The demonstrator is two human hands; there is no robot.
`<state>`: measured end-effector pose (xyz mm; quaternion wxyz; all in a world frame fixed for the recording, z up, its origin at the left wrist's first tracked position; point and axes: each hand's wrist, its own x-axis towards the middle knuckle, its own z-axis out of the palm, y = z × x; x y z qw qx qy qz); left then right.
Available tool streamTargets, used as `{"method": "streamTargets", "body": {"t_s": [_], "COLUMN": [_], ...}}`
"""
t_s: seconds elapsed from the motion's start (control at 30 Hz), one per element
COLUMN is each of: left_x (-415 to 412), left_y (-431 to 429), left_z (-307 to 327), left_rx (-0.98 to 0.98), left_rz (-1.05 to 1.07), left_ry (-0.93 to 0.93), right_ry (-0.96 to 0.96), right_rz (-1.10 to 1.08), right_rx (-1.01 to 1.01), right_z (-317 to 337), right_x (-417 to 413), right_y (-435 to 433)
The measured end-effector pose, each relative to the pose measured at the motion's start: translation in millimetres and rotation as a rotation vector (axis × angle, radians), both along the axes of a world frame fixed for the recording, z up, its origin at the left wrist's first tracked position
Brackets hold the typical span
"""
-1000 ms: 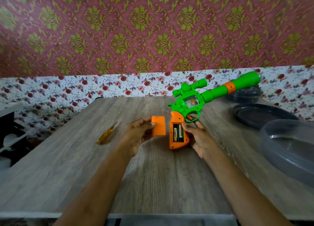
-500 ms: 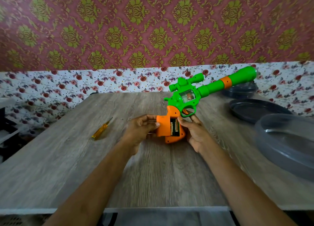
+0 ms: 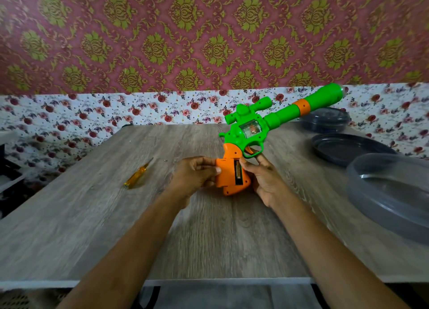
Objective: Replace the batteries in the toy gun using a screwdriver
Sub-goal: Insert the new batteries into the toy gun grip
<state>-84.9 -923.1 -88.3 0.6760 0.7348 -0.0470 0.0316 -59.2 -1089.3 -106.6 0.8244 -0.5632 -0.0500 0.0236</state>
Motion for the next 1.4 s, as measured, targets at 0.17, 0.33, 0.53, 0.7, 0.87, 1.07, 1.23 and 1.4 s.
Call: {"method": "streamTargets", "body": {"t_s": [0.17,0.33,0.53,0.7,0.87,1.07,1.23,1.4], "left_x": [-1,-2,-1,-2,-4,-5,-4,10], "left_y": [-1,-5,-5,-4,-5,-1,2,18], "left_z": [1,-1,-7,-5,-5,-1,0,-3], "left_rx": [-0.01,-0.002,-0.065,-0.125,-0.09,-0.014,0.064,0.214], "left_rz": [0.016,0.022,0.04,-0.066,-0.105,-0.113,-0.115,0.096], "left_ry": [0.004,-0.026,-0.035,0.082,0.077,0.021,0.0,-0.08], "right_ry": [-0.008,-0.031,-0.028,-0.045,-0.074,-0.093,0.006,0.011], "right_rz": [0.006,0.026,0.075,0.108,0.113,0.11,0.137,0.106], "right_rx": [0.002,0.026,-0.006,-0.041,-0.121,-0.211,-0.202,-0.169], "right_z": [0,3,2,6,7,9,9,9], "right_x": [0,-3,-6,-9,-15,-13,-12,-7], "right_y": [1,0,3,1,-1,-3,-5,-2]}}
